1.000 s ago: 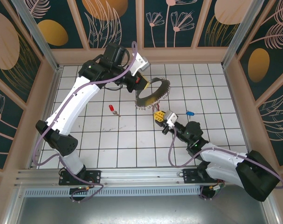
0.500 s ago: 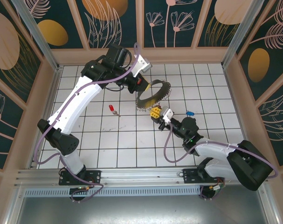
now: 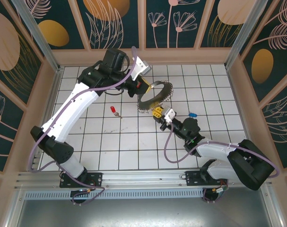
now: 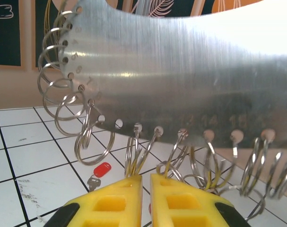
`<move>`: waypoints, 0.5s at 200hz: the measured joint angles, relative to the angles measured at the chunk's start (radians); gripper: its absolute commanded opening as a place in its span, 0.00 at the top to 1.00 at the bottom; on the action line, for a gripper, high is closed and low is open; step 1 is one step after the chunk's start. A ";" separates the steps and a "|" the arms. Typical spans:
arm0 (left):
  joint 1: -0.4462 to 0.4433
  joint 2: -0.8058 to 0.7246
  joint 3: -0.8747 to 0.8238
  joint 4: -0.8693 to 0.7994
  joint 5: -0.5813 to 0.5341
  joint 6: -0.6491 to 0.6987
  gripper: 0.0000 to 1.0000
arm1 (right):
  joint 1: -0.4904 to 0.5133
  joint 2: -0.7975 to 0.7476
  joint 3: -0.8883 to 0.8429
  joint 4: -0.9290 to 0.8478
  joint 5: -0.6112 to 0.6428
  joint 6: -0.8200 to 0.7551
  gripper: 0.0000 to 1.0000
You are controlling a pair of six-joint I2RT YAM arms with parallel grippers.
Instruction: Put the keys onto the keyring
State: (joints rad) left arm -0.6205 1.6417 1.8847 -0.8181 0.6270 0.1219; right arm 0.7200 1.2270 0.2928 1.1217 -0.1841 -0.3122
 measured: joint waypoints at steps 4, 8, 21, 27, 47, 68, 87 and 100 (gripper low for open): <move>0.000 -0.005 -0.005 0.007 0.000 -0.002 1.00 | 0.000 0.000 0.000 0.001 0.000 0.000 0.87; 0.000 -0.009 -0.009 0.013 0.000 -0.003 1.00 | 0.000 0.000 0.000 0.002 0.001 0.000 0.87; 0.000 -0.020 -0.022 0.032 0.000 -0.006 1.00 | 0.000 0.000 0.000 0.005 0.000 0.000 0.86; 0.000 -0.023 -0.027 0.039 0.000 -0.008 1.00 | 0.000 0.000 0.000 0.005 0.001 0.000 0.86; 0.000 -0.025 -0.041 0.064 0.000 -0.015 1.00 | 0.000 -0.003 0.000 0.005 0.000 0.000 0.84; -0.001 -0.025 -0.052 0.080 0.002 -0.022 1.00 | 0.002 -0.017 0.004 0.005 0.000 0.000 0.84; -0.001 -0.027 -0.064 0.106 0.005 -0.030 1.00 | 0.002 -0.026 0.013 0.006 0.006 0.000 0.84; -0.001 -0.032 -0.074 0.124 0.010 -0.037 1.00 | 0.002 -0.029 0.015 0.014 0.012 0.000 0.84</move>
State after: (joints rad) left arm -0.6212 1.6100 1.8103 -0.6937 0.6365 0.0853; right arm 0.7219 1.1984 0.3080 1.1358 -0.1719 -0.3122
